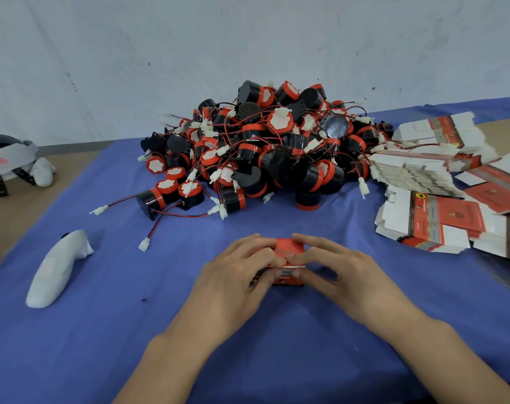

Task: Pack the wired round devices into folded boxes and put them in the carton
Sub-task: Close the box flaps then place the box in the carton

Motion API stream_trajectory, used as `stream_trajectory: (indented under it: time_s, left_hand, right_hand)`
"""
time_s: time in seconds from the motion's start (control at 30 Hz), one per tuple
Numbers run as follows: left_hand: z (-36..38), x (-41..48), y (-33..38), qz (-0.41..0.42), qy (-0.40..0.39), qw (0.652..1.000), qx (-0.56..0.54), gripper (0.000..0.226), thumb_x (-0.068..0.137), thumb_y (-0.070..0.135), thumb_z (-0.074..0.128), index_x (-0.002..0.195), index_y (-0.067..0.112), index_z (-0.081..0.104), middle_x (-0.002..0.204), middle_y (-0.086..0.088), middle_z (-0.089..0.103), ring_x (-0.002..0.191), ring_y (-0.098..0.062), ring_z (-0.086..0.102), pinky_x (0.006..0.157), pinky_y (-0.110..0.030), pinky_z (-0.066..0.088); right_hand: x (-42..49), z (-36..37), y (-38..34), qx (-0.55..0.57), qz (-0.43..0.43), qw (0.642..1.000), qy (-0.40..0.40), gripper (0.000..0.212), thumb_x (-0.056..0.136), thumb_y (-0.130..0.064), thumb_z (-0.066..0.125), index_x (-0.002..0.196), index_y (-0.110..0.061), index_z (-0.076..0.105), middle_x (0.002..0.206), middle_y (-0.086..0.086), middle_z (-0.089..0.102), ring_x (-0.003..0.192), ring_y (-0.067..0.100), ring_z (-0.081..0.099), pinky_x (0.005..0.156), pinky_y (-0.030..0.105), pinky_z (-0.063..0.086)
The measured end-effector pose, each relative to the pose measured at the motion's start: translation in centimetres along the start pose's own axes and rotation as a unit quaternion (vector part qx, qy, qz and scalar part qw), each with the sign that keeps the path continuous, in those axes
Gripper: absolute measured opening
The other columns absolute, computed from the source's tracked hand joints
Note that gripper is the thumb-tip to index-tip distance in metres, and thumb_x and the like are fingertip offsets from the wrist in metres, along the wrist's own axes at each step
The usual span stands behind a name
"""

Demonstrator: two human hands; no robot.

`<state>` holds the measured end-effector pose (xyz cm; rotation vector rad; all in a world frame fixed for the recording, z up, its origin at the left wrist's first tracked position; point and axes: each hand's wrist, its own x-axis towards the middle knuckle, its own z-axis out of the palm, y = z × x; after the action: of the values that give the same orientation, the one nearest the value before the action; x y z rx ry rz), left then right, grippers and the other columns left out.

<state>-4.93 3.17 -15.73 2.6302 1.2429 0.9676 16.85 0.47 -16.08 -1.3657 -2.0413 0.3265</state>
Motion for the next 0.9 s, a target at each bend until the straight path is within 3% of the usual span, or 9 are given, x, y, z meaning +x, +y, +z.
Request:
stream_trajectory:
  time_s: [0.1, 0.27, 0.37, 0.47, 0.57, 0.63, 0.9]
  left_hand:
    - [-0.1, 0.0, 0.2, -0.002, -0.004, 1.000, 0.007, 0.009, 0.094, 0.029, 0.068, 0.101, 0.034, 0.067, 0.130, 0.022, 0.060, 0.132, -0.004, 0.049, 0.075, -0.024, 0.052]
    - [-0.1, 0.0, 0.2, -0.003, 0.001, 1.000, 0.016, 0.010, 0.093, 0.027, 0.069, 0.099, 0.034, 0.066, 0.129, 0.021, 0.061, 0.131, -0.006, 0.051, 0.075, -0.023, 0.050]
    - [0.4, -0.2, 0.3, 0.005, 0.006, 1.000, 0.018, 0.009, 0.094, 0.023, 0.069, 0.101, 0.026, 0.066, 0.128, 0.015, 0.062, 0.131, -0.011, 0.051, 0.084, -0.022, 0.048]
    - [0.9, -0.5, 0.2, 0.005, -0.009, 1.000, 0.013, 0.017, 0.098, 0.023, 0.063, 0.115, 0.024, 0.064, 0.134, 0.010, 0.057, 0.137, -0.010, 0.041, 0.097, -0.019, 0.041]
    - [0.9, -0.4, 0.2, 0.003, -0.047, 0.999, 0.004, 0.031, 0.100, 0.028, 0.058, 0.131, 0.029, 0.059, 0.139, 0.006, 0.050, 0.141, -0.017, 0.036, 0.105, -0.029, 0.042]
    - [0.9, 0.0, 0.4, 0.006, -0.050, 0.999, 0.014, 0.032, 0.100, 0.028, 0.058, 0.132, 0.031, 0.061, 0.138, 0.001, 0.052, 0.140, -0.025, 0.040, 0.110, -0.038, 0.041]
    - [1.5, 0.3, 0.7, 0.047, 0.022, 0.998, 0.027, 0.029, 0.097, 0.031, 0.050, 0.113, 0.025, 0.074, 0.123, 0.000, 0.065, 0.111, -0.024, 0.062, 0.096, -0.038, 0.050]
  right_hand:
    - [-0.1, 0.2, 0.3, -0.008, -0.005, 1.000, -0.002, 0.017, 0.092, -0.040, 0.066, 0.106, -0.037, 0.074, 0.141, -0.029, 0.052, 0.077, -0.018, 0.052, 0.068, 0.006, 0.038]
    - [0.0, 0.1, 0.3, -0.012, -0.003, 1.000, 0.001, 0.026, 0.091, -0.051, 0.057, 0.106, -0.038, 0.074, 0.142, -0.027, 0.053, 0.082, -0.003, 0.058, 0.068, 0.008, 0.040]
    - [-0.1, 0.4, 0.3, 0.024, 0.007, 1.000, -0.008, 0.026, 0.089, -0.058, 0.050, 0.106, -0.047, 0.065, 0.144, -0.032, 0.047, 0.096, -0.001, 0.064, 0.077, 0.017, 0.049]
    - [-0.2, 0.8, 0.8, 0.048, 0.020, 0.998, -0.033, 0.028, 0.091, -0.053, 0.060, 0.118, -0.053, 0.051, 0.144, -0.041, 0.036, 0.110, -0.012, 0.054, 0.088, 0.012, 0.045]
    - [-0.1, 0.9, 1.3, 0.076, 0.044, 0.996, -0.028, 0.045, 0.090, -0.047, 0.066, 0.126, -0.056, 0.041, 0.137, -0.048, 0.040, 0.111, -0.018, 0.051, 0.089, 0.007, 0.043]
    - [0.1, 1.0, 1.3, 0.083, 0.049, 0.995, -0.028, 0.044, 0.086, -0.052, 0.063, 0.124, -0.056, 0.041, 0.135, -0.049, 0.042, 0.111, -0.020, 0.051, 0.089, 0.007, 0.044]
    - [0.1, 1.1, 1.6, 0.096, 0.053, 0.994, -0.025, 0.037, 0.086, -0.052, 0.066, 0.118, -0.051, 0.048, 0.139, -0.044, 0.044, 0.116, -0.008, 0.056, 0.094, 0.023, 0.049]
